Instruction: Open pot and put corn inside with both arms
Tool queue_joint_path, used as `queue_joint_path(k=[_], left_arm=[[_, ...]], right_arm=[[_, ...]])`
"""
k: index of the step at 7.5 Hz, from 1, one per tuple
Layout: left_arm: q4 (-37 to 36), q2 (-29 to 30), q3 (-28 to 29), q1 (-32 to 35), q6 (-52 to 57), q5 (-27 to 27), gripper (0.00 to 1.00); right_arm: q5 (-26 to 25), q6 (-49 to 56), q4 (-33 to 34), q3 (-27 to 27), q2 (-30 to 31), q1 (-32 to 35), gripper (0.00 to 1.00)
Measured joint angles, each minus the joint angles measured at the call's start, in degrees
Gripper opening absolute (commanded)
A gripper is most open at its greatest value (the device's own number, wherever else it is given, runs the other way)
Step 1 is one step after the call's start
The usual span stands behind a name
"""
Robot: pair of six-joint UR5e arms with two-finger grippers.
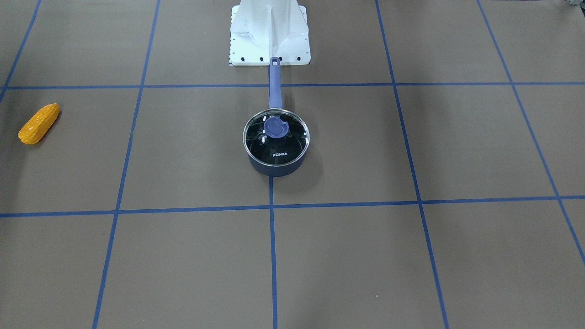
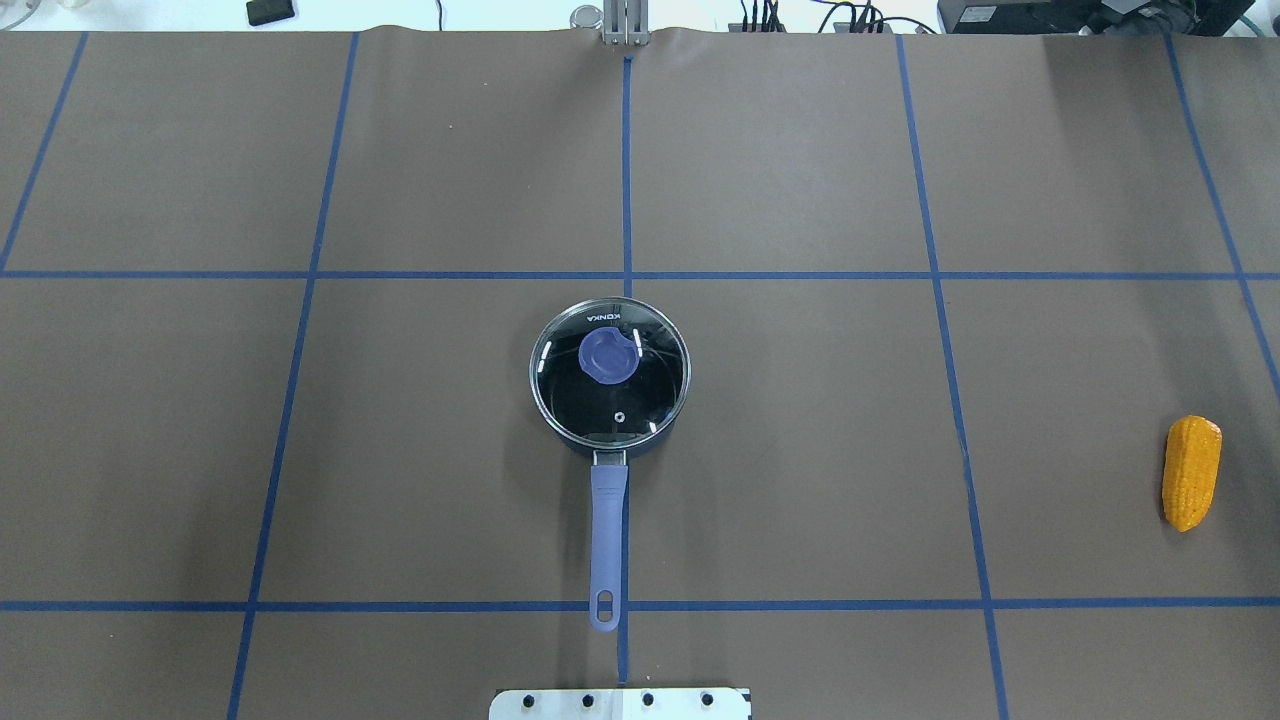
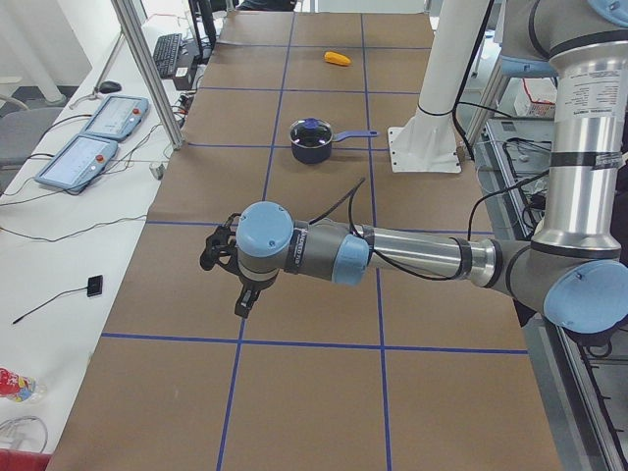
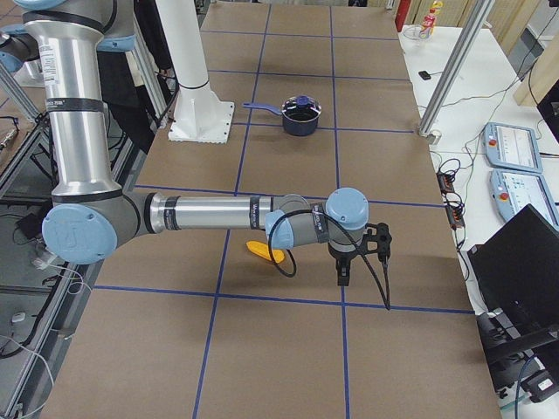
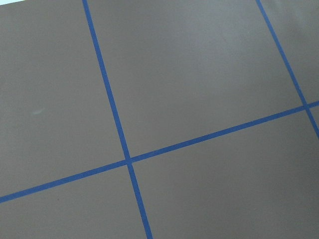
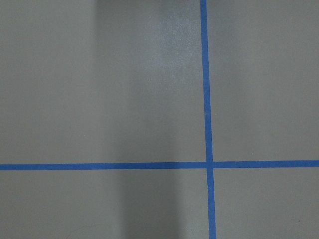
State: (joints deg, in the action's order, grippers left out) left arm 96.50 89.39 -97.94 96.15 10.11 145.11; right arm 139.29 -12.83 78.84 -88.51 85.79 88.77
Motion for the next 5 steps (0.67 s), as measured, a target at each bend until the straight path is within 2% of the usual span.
queue_joint_path(k=[4, 5], left_arm=[[0.06, 0.20, -0.30, -0.06, -1.26, 0.09, 0.98], [0.11, 0.93, -0.56, -0.27, -3.10, 0.11, 0.98]], right_arm=[[-0.01, -1.08, 0.46, -0.87, 0.05, -0.54, 1.00], [-0.14, -5.06, 0.45, -1.44, 0.23, -1.53, 1.00]])
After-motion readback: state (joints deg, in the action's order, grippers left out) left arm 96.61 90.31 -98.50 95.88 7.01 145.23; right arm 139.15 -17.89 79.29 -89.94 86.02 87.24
